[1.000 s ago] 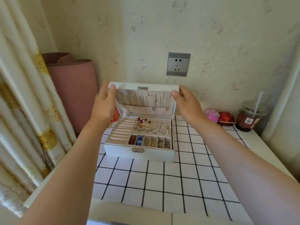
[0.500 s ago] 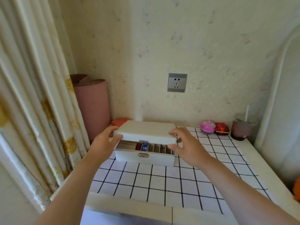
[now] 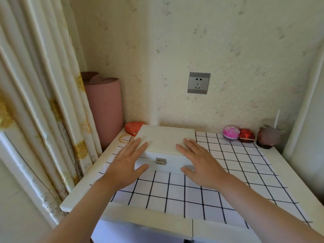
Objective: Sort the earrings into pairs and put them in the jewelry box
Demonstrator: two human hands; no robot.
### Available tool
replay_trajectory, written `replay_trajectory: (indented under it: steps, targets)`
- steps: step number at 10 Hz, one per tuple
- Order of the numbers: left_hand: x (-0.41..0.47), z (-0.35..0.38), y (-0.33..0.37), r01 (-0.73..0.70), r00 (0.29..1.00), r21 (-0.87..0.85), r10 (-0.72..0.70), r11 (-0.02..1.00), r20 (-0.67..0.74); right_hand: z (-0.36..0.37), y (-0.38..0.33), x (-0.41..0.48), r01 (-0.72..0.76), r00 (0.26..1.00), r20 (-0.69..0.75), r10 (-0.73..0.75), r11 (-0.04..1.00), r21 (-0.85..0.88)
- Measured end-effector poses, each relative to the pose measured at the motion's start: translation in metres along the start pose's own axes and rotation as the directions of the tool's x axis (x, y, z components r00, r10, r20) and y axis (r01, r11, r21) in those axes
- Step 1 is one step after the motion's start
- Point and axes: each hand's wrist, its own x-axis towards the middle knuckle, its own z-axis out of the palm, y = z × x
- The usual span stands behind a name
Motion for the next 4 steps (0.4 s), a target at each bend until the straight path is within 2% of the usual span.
replay_trajectory:
  steps: [2,3,4]
  targets:
    - [0.0,-0.002,0.002,0.013,1.0,0.043,-0.014,0.999,0.021,0.001,-0.003,-0.001,-0.03,0.999,-0.012,0.032,0.996,0.088]
    - [-0.002,-0.005,0.004,0.013,1.0,0.016,-0.013,1.0,0.027,-0.01,-0.007,-0.001,-0.067,0.996,0.062,0.06,0.992,0.103]
    - [0.009,-0.034,0.011,-0.005,0.991,-0.131,-0.012,0.991,-0.13,-0.045,-0.017,0.008,-0.07,0.995,-0.056,0.079,0.985,0.156]
